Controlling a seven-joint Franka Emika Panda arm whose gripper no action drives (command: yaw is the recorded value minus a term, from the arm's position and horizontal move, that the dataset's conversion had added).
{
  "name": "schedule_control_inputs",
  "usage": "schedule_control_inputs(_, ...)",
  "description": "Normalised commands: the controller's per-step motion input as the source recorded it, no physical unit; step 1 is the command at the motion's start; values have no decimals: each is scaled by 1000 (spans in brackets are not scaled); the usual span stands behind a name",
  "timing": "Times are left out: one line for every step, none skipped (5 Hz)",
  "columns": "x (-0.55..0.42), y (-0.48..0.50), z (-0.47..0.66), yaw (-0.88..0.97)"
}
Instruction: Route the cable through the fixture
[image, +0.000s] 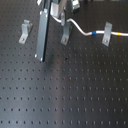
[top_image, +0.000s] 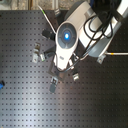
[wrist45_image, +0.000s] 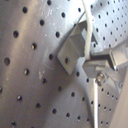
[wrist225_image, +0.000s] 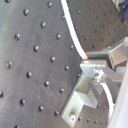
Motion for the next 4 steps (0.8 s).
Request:
schedule_control_inputs(3,13,-343,-49)
schedule_control_inputs(-1,-1,-242,0)
schedule_control_inputs(-42,-94,22,0)
schedule_control_inputs(0,0,19,0)
